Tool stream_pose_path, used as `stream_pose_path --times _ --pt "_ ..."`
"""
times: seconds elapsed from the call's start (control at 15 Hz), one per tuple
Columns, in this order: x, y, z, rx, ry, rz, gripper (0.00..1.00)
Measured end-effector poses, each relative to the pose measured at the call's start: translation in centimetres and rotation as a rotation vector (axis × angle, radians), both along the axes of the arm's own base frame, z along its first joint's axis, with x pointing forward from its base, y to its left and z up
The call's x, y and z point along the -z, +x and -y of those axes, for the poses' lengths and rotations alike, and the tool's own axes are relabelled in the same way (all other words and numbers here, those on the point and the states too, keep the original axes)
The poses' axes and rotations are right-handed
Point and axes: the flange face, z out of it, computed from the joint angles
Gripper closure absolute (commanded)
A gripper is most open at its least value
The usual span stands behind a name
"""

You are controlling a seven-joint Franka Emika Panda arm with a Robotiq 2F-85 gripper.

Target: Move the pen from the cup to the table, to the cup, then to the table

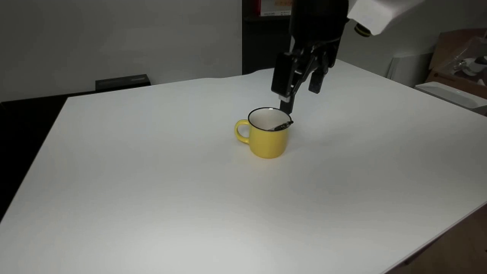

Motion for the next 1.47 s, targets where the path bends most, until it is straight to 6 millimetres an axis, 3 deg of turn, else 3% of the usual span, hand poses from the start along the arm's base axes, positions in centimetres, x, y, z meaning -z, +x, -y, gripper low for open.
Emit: stream_pose_path --times 0.33,0.67,1.47 --pt "2.6 -0.7 0.9 0.042 0.024 -0.03 0.0" --pt "3.9 -0.8 0.9 0.055 0.034 -0.048 0.0" --pt "4.1 1.1 -0.7 0.036 0.049 -0.023 0.0"
